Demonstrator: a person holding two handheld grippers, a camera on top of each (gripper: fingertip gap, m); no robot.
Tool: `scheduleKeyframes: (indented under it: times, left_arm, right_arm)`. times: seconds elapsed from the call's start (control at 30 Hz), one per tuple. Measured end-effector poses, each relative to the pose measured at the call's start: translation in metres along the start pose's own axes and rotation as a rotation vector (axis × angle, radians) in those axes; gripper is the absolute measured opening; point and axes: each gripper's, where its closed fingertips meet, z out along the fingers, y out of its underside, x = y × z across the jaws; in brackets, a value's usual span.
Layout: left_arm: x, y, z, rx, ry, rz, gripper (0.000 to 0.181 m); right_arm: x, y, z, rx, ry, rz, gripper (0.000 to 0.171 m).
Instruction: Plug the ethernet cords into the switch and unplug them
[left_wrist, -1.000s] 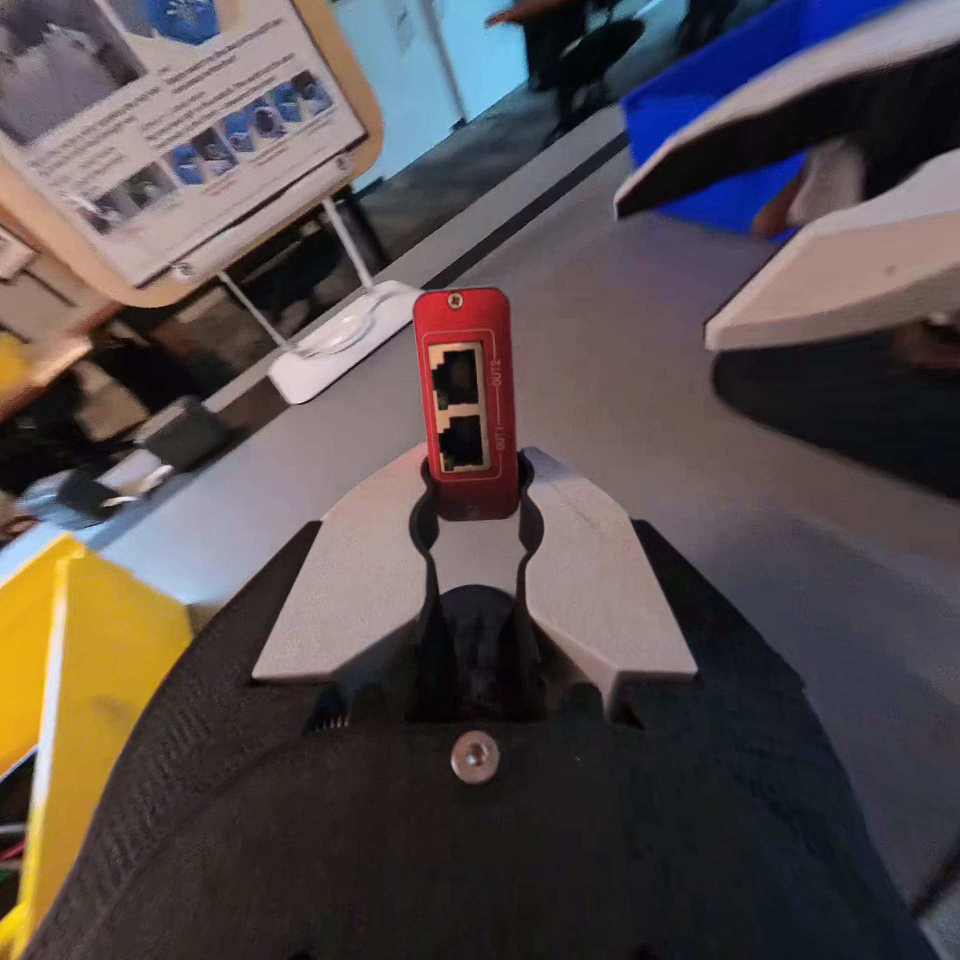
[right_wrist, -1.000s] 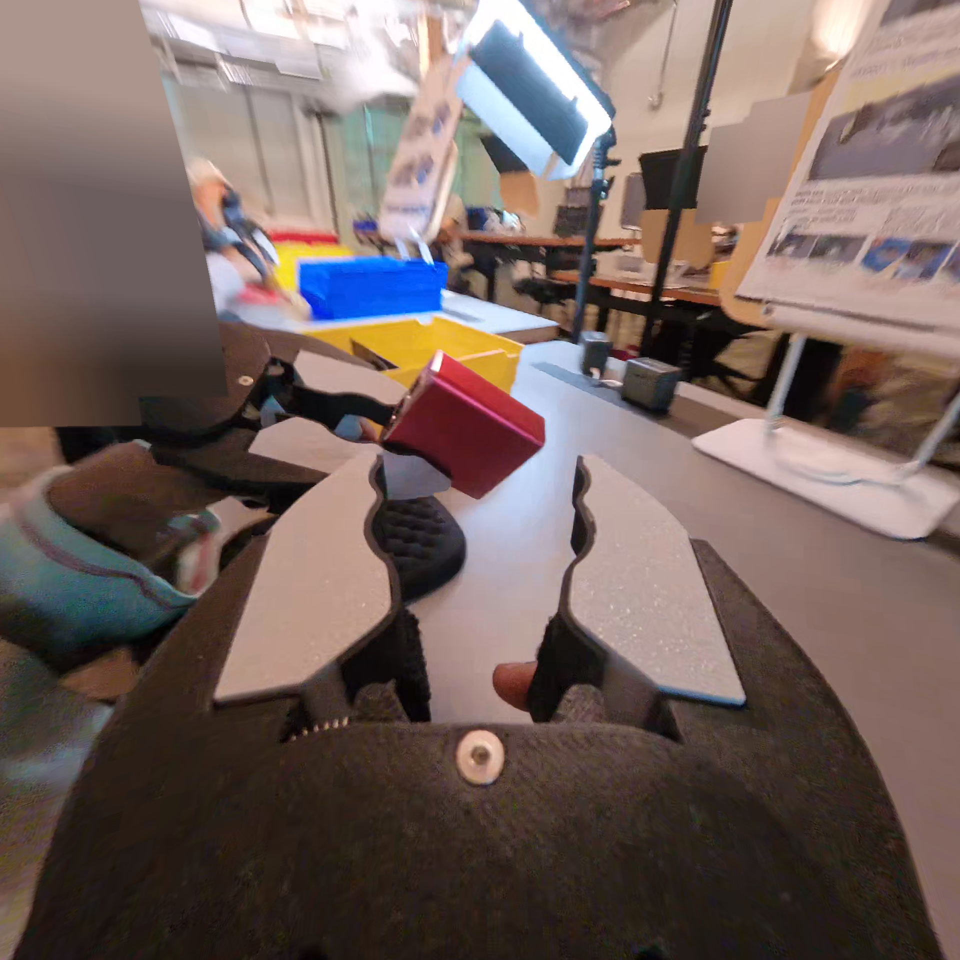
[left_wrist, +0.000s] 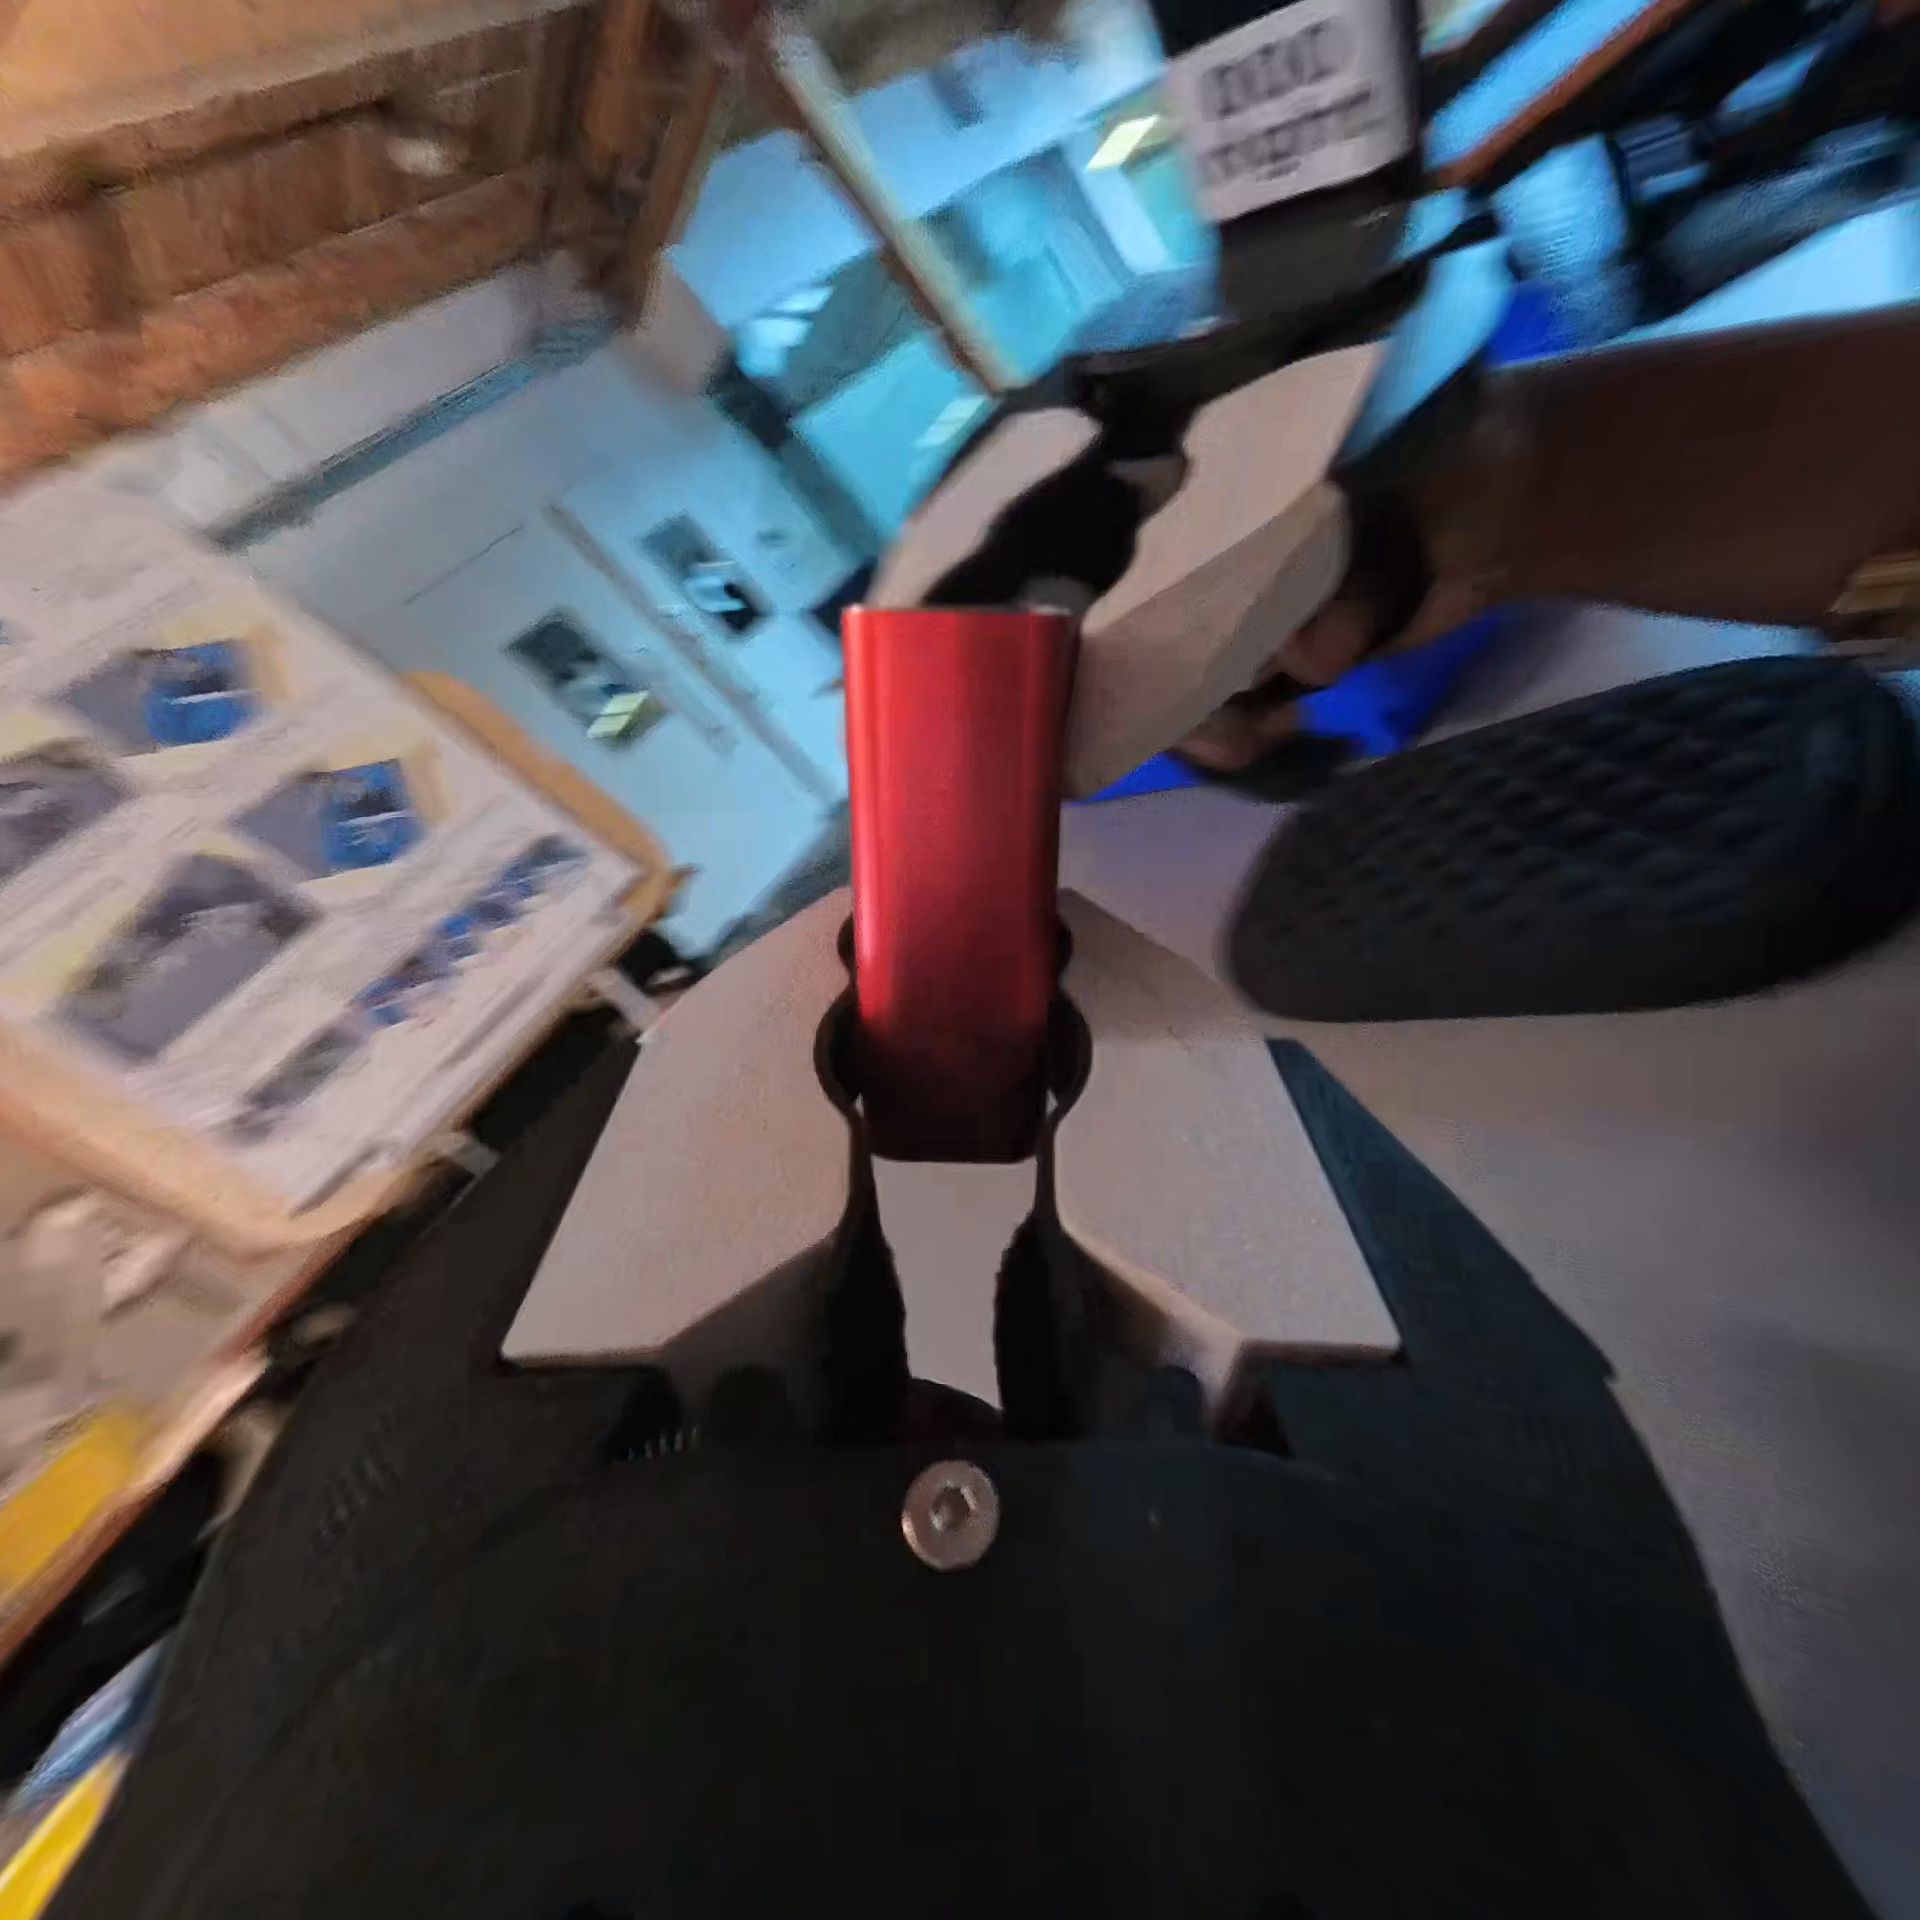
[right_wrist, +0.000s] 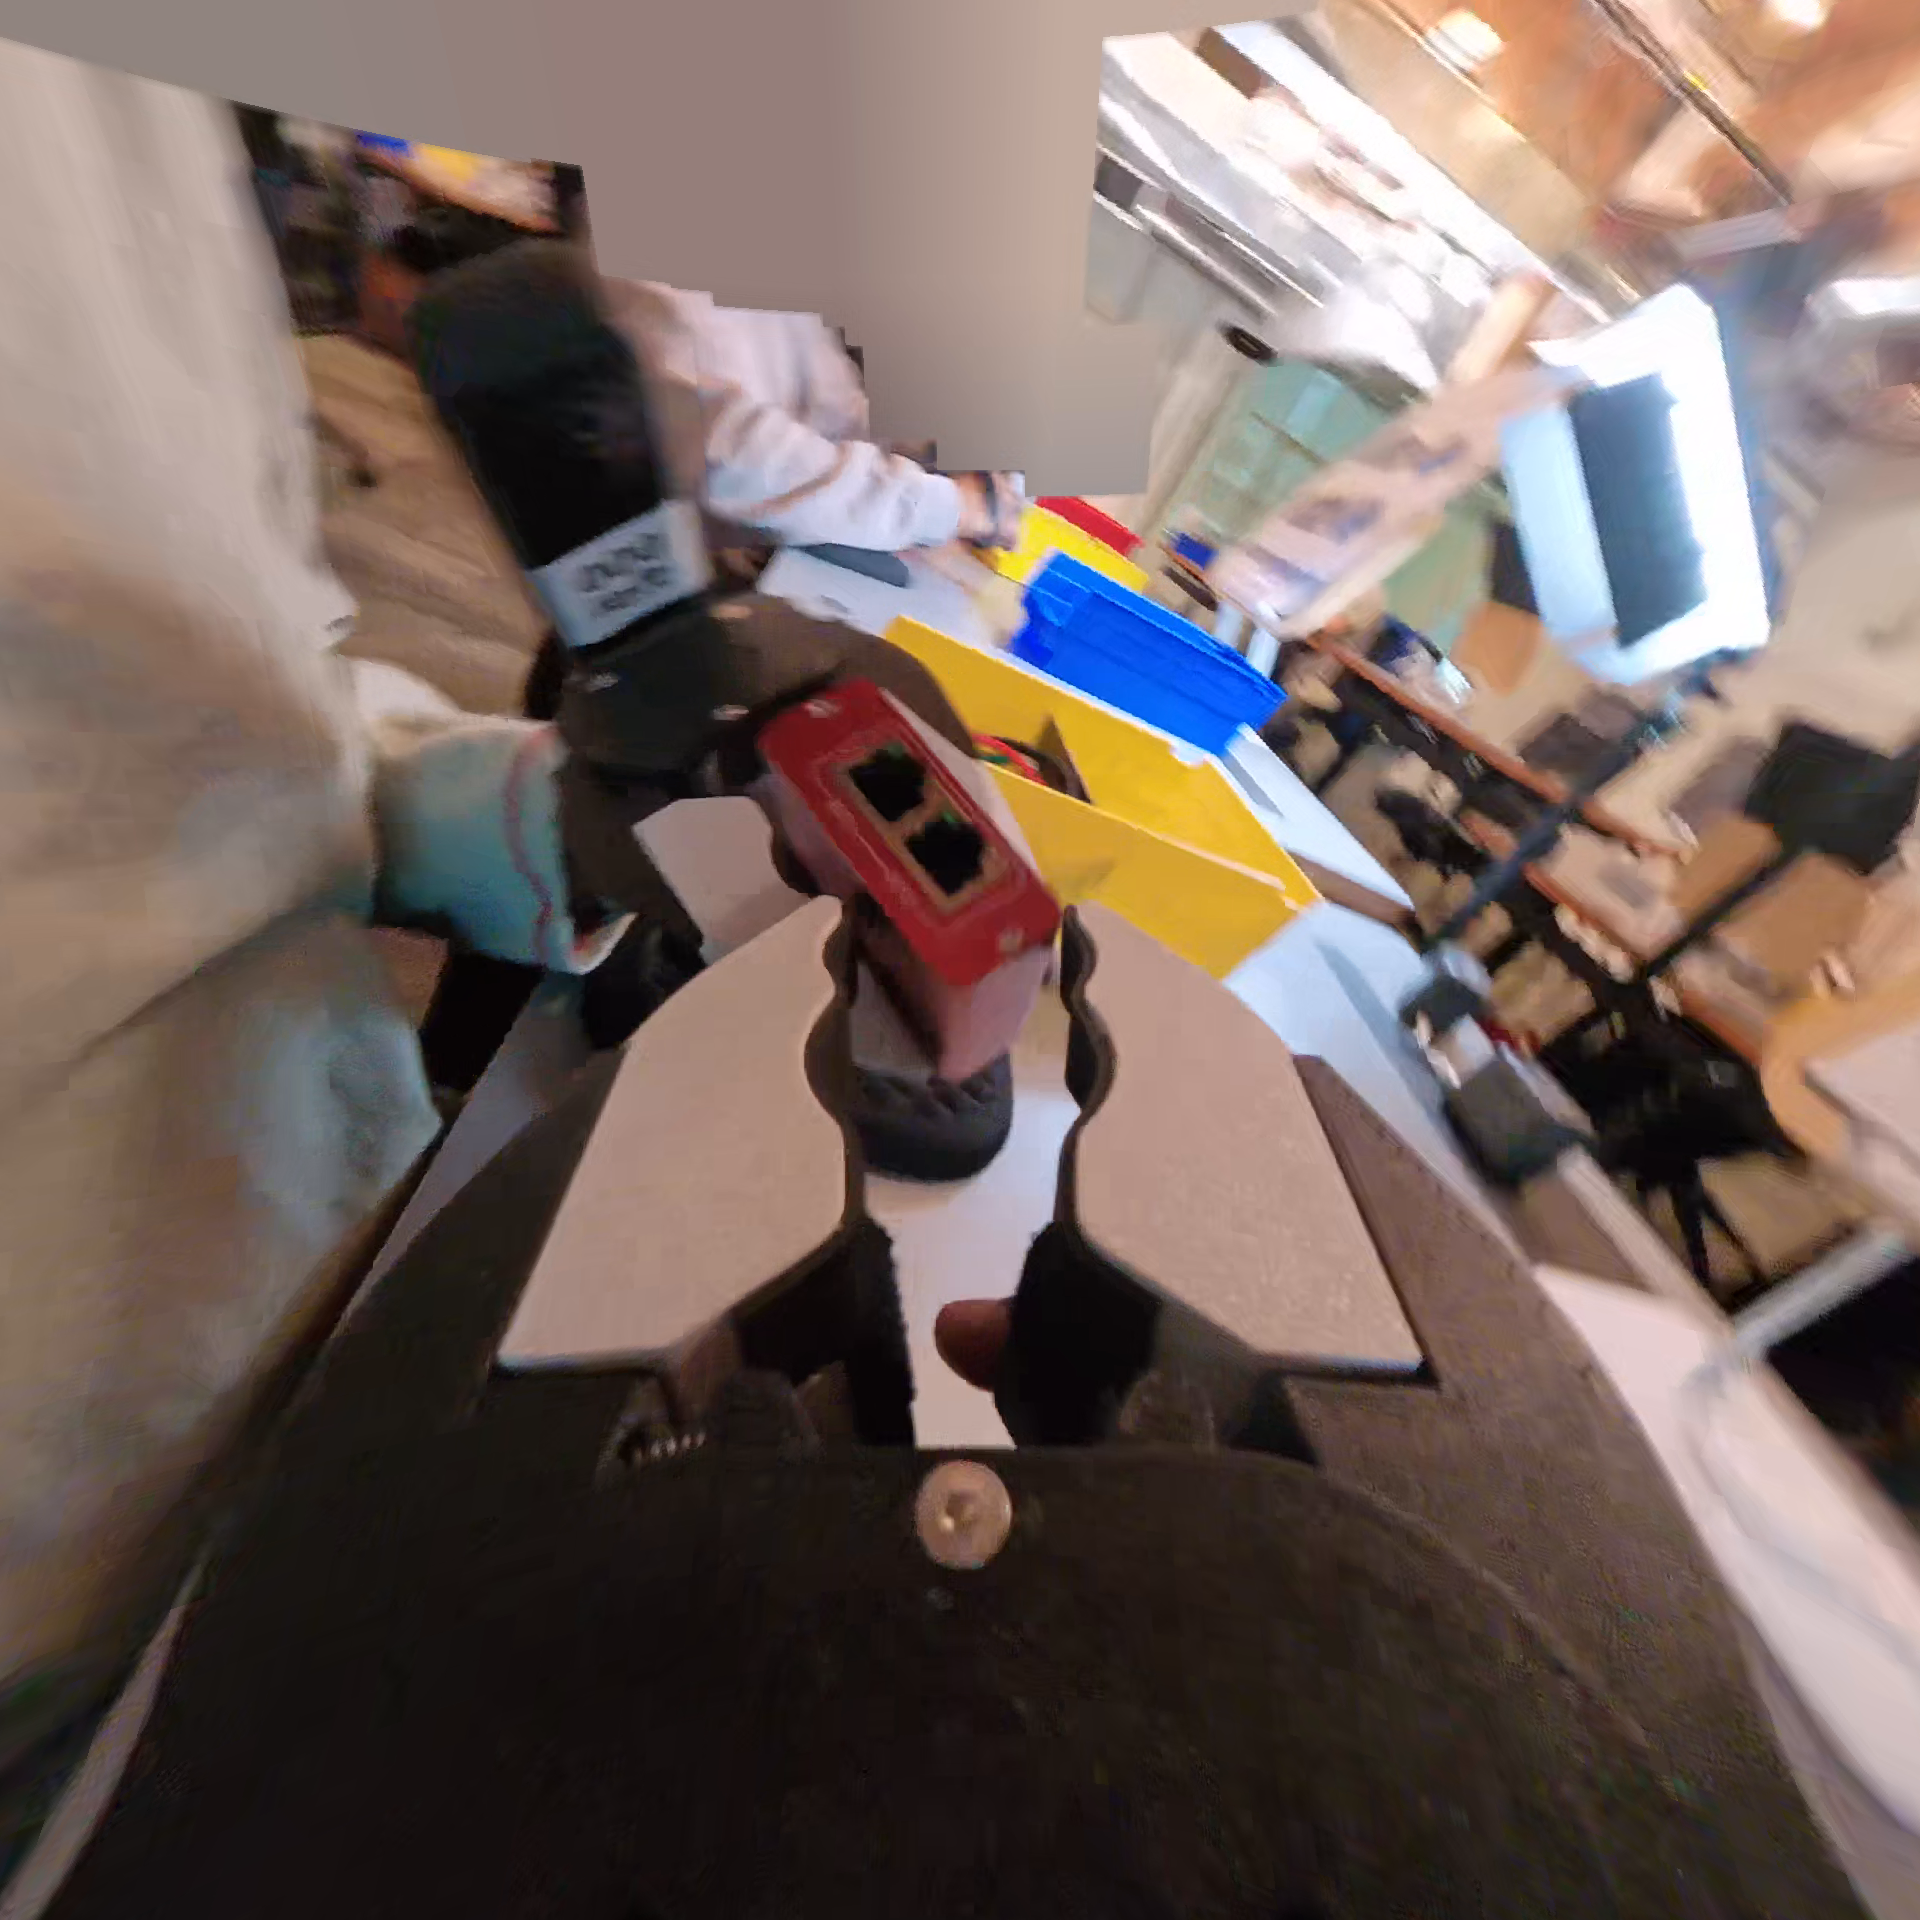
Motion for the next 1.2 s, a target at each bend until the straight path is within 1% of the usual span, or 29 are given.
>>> scheduleKeyframes:
  times: [0.03, 0.07, 0.1, 0.17, 0.2, 0.27, 0.37, 0.43, 0.47, 0.5, 0.53, 0.63, 0.67, 0.7, 0.73, 0.8, 0.87, 0.9, 1.07, 1.2]
  left_arm:
    - [-0.014, 0.003, 0.0, -0.026, -0.114, 0.041, 0.029]
    - [-0.024, 0.009, -0.001, -0.075, -0.199, 0.1, 0.029]
    - [-0.031, 0.014, -0.002, -0.131, -0.26, 0.168, 0.028]
    - [-0.038, 0.025, -0.003, -0.224, -0.345, 0.286, 0.029]
    - [-0.038, 0.028, -0.002, -0.253, -0.362, 0.334, 0.029]
    - [-0.035, 0.03, 0.0, -0.273, -0.371, 0.385, 0.029]
    - [-0.032, 0.025, 0.001, -0.257, -0.376, 0.391, 0.029]
    - [-0.03, 0.023, 0.002, -0.239, -0.358, 0.387, 0.029]
    - [-0.027, 0.021, 0.003, -0.222, -0.337, 0.388, 0.029]
    - [-0.021, 0.021, 0.005, -0.206, -0.276, 0.371, 0.03]
    - [-0.013, 0.025, 0.006, -0.202, -0.181, 0.307, 0.038]
    - [-0.002, 0.045, -0.005, -0.255, 0.089, -0.019, 0.062]
    - [-0.008, 0.045, -0.012, -0.237, 0.118, -0.12, 0.07]
    - [-0.017, 0.041, -0.021, -0.19, 0.126, -0.2, 0.078]
    - [-0.028, 0.036, -0.031, -0.138, 0.123, -0.269, 0.077]
    - [-0.052, 0.027, -0.05, -0.058, 0.094, -0.381, 0.076]
    - [-0.071, 0.026, -0.067, -0.03, 0.05, -0.428, 0.073]
    - [-0.08, 0.027, -0.074, -0.031, 0.016, -0.422, 0.072]
    - [-0.101, 0.026, -0.098, -0.052, -0.055, -0.378, 0.068]
    - [-0.108, 0.026, -0.113, -0.078, -0.081, -0.341, 0.068]
  right_arm:
    - [0.01, 0.003, -0.001, -0.021, 0.066, 0.08, 0.045]
    - [0.014, 0.004, 0.0, -0.039, 0.102, 0.167, 0.065]
    - [0.013, 0.004, 0.002, -0.05, 0.109, 0.255, 0.077]
    - [0.009, 0.001, 0.01, -0.067, 0.118, 0.382, 0.094]
    - [0.008, 0.001, 0.015, -0.086, 0.131, 0.404, 0.097]
    - [0.007, 0.004, 0.021, -0.139, 0.161, 0.376, 0.098]
    - [0.009, 0.015, 0.021, -0.239, 0.187, 0.33, 0.084]
    - [0.012, 0.015, 0.018, -0.233, 0.198, 0.314, 0.069]
    - [0.011, 0.015, 0.016, -0.232, 0.186, 0.314, 0.069]
    - [0.011, 0.016, 0.014, -0.239, 0.176, 0.306, 0.069]
    - [0.01, 0.019, 0.01, -0.259, 0.171, 0.291, 0.069]
    - [0.005, 0.033, -0.007, -0.384, 0.124, 0.228, 0.069]
    - [-0.002, 0.038, -0.012, -0.423, 0.068, 0.197, 0.069]
    - [-0.011, 0.045, -0.017, -0.469, 0.007, 0.179, 0.069]
    - [-0.016, 0.055, -0.023, -0.533, -0.029, 0.182, 0.069]
    - [-0.018, 0.08, -0.035, -0.695, -0.043, 0.183, 0.069]
    - [-0.018, 0.103, -0.048, -0.844, -0.06, 0.17, 0.069]
    - [-0.019, 0.111, -0.051, -0.883, -0.077, 0.176, 0.069]
    - [-0.026, 0.122, -0.053, -0.88, -0.192, 0.195, 0.069]
    - [-0.028, 0.129, -0.054, -0.885, -0.24, 0.203, 0.069]
